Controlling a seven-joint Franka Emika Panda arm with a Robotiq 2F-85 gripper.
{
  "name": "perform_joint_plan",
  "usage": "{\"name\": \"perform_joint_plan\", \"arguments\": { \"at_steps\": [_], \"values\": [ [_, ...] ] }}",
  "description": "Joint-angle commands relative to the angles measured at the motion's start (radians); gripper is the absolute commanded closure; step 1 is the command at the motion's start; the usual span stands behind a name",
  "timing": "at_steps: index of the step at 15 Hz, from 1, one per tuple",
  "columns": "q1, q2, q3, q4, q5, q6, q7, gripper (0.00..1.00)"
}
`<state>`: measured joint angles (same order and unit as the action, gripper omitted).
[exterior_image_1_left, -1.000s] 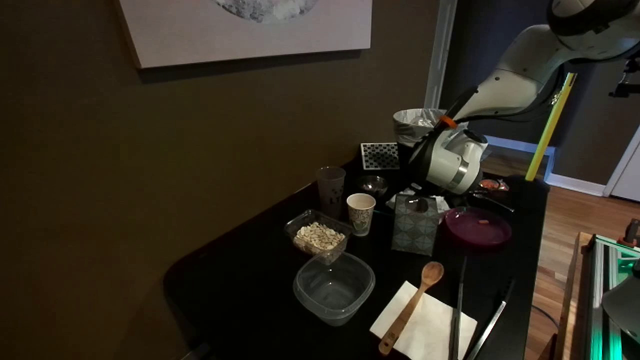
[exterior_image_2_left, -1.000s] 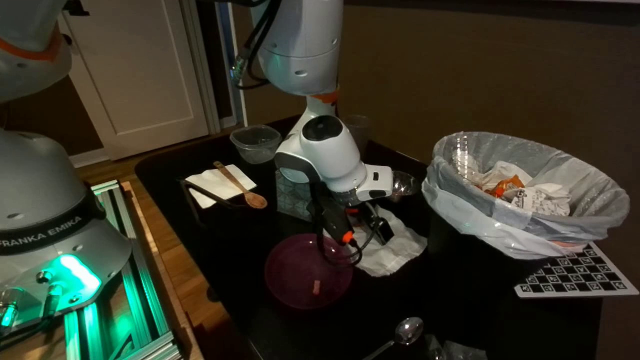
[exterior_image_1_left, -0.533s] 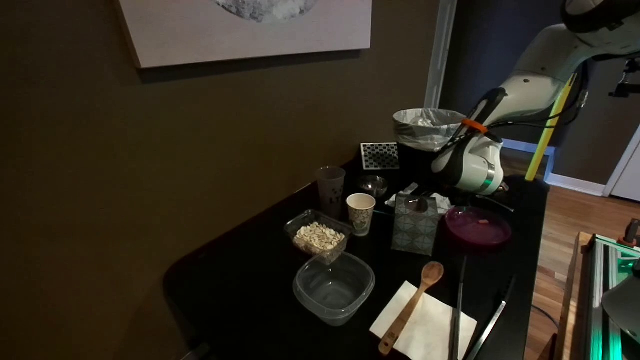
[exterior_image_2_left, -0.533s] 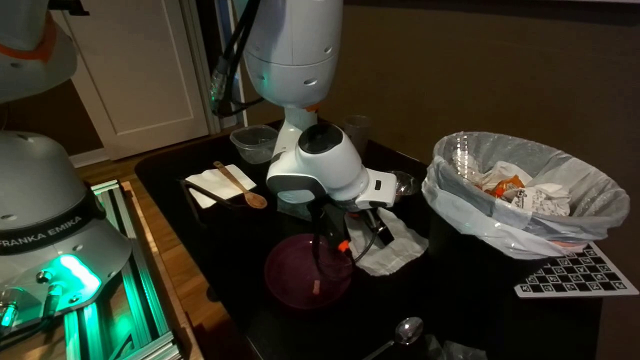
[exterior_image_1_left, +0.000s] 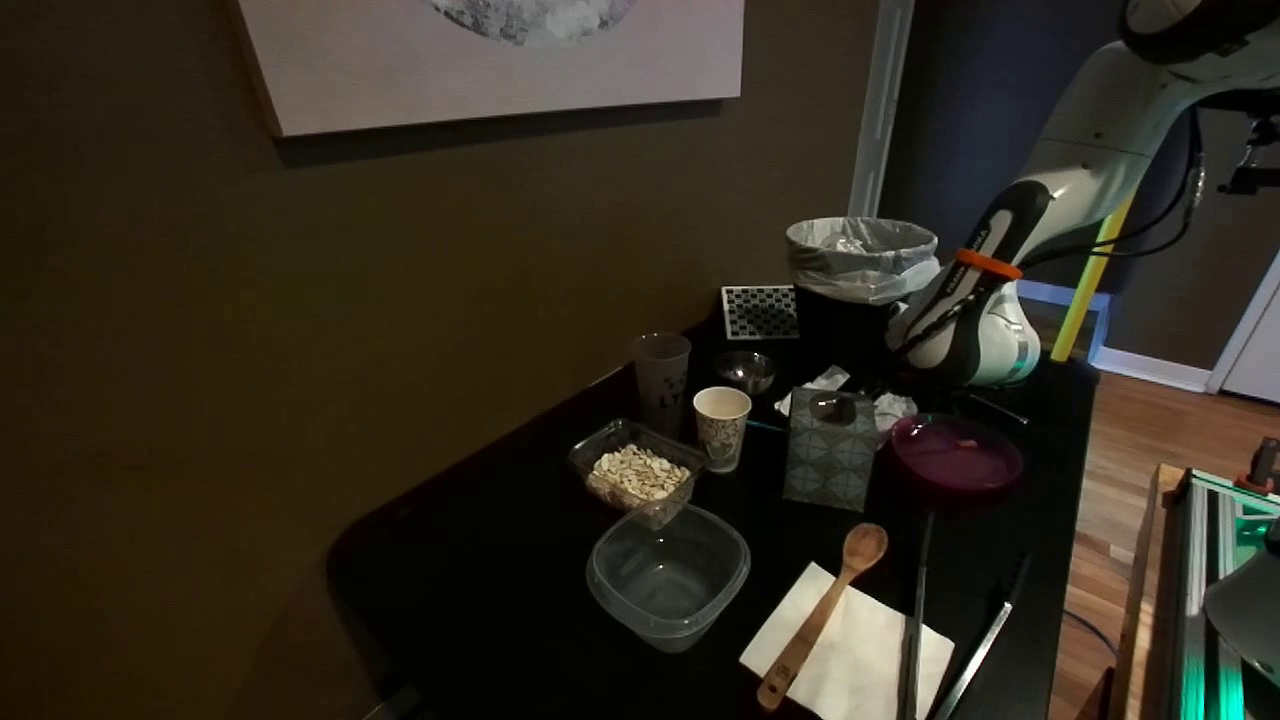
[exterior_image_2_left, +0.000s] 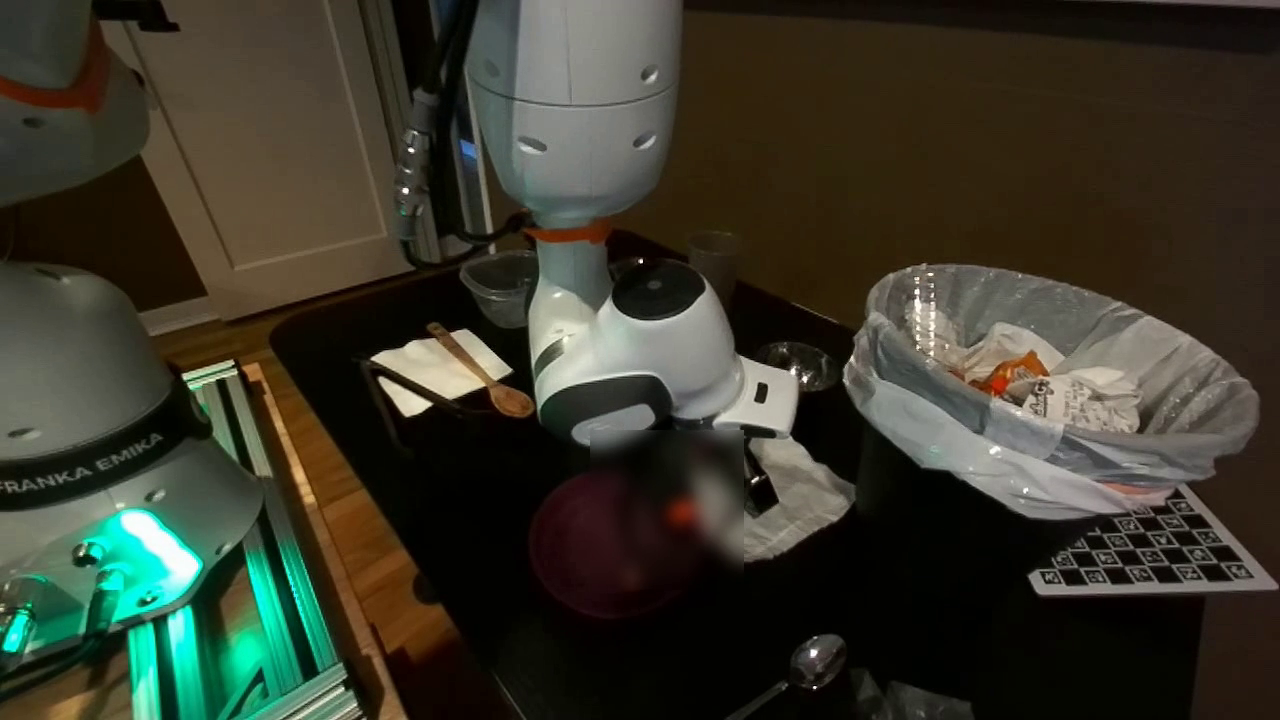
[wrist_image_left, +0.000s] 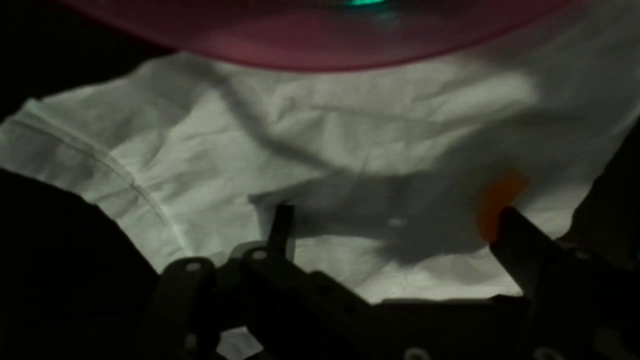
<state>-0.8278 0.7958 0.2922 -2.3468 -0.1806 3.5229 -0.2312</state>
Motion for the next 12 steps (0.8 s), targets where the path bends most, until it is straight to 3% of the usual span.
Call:
{"name": "perform_joint_plan", "arguments": {
  "at_steps": [1, 3, 12],
  "values": [
    [0.070, -0.055, -0.066, -0.016, -0.039, -0.045, 0.087, 0.00],
    [0.099, -0.068, -0.088, -0.015, -0.035, -0.044, 0.097, 0.26],
    [0.197, -0.110, -0.159, -0.024, -0.033, -0.035, 0.133, 0.95]
  ]
}}
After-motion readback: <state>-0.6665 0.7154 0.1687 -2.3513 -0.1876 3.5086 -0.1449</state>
